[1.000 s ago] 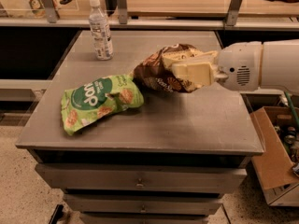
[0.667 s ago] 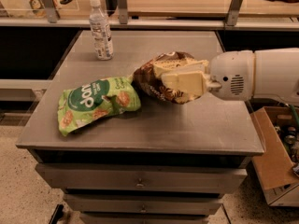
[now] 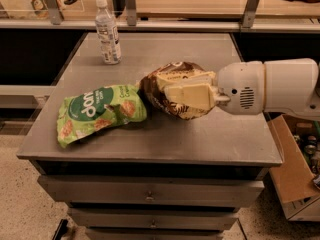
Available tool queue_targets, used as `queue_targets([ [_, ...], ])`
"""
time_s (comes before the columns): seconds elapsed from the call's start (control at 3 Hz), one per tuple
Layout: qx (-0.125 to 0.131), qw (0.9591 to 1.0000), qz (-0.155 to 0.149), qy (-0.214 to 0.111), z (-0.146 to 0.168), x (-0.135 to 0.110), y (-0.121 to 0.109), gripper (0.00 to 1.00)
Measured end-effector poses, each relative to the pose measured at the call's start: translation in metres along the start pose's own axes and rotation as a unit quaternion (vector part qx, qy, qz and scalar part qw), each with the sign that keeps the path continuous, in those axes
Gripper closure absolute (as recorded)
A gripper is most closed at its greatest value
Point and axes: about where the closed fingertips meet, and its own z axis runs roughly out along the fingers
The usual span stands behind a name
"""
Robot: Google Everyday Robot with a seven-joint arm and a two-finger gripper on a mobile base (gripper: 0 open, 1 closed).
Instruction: Move brown chip bag near green rice chip bag
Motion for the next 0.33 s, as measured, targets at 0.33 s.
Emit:
queue_targets([
  [0.33,-0.002,1.0,-0.001,0.001,0.0019,-0.0006,0.0017,0.59],
])
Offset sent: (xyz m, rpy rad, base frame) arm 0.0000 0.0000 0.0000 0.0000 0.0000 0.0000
